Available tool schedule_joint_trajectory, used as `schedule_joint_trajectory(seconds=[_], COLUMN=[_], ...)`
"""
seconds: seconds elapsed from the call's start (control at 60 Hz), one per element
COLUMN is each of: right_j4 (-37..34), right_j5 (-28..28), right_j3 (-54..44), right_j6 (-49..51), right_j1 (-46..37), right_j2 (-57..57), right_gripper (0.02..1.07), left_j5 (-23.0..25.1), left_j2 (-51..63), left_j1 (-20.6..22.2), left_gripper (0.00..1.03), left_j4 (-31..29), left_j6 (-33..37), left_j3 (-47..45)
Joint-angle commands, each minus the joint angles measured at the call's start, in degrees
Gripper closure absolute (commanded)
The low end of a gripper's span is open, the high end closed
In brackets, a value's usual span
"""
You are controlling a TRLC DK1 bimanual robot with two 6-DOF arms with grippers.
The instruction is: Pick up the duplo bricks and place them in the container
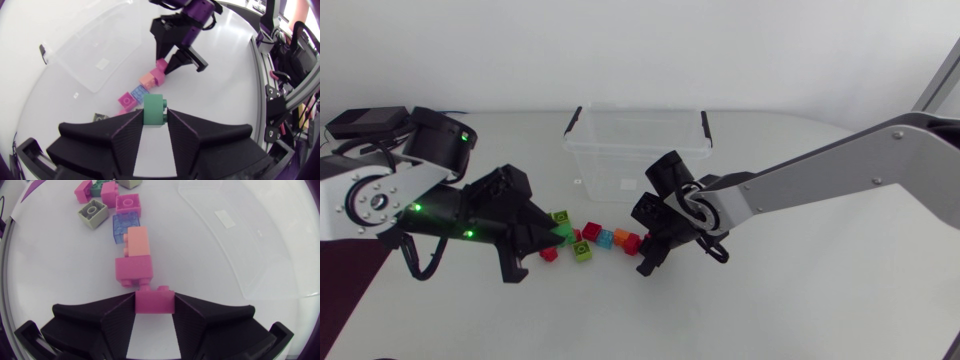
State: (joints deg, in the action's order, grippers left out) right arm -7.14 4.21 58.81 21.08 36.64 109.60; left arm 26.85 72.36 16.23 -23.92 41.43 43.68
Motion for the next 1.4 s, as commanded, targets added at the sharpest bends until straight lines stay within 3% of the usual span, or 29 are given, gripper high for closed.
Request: schedule_joint_trajectory(seconds=[0.0,0.35,0.65,0.9,0.967,1.017,1.15,1.383], right_j4=[-0.9,-6.1,-10.7,-10.7,-10.7,-10.8,-12.1,-12.0], right_j5=[-0.5,-0.5,-0.6,-0.6,-0.3,0.0,0.6,0.7], right_j3=[-2.4,-3.3,1.0,0.9,2.0,3.8,9.2,18.6], right_j6=[1.0,-0.1,-1.0,-0.9,-0.8,-0.8,-0.7,-1.7], right_j1=[0.0,-0.3,-0.4,-1.4,-2.5,-3.6,-6.0,-8.6], right_j2=[-2.7,-16.1,-20.1,-21.8,-22.4,-22.9,-23.2,-19.7], right_gripper=[0.69,0.7,0.7,0.7,0.7,0.7,0.7,0.7], left_j5=[1.5,3.4,2.2,2.2,2.2,2.2,2.4,2.9], left_j2=[-0.5,8.7,21.8,19.5,18.5,17.2,13.5,13.6], left_j1=[-1.6,-5.7,-5.3,-5.4,-7.3,-8.1,-9.9,-16.2], left_gripper=[0.69,0.68,0.68,0.66,0.55,0.39,0.2,0.11], left_j4=[0.9,16.1,18.6,18.2,17.9,16.5,12.9,9.3], left_j6=[-2.6,-18.4,-20.4,-20.0,-19.8,-18.1,-10.8,-2.3], left_j3=[3.9,16.5,28.0,25.3,24.3,22.9,18.3,13.6])
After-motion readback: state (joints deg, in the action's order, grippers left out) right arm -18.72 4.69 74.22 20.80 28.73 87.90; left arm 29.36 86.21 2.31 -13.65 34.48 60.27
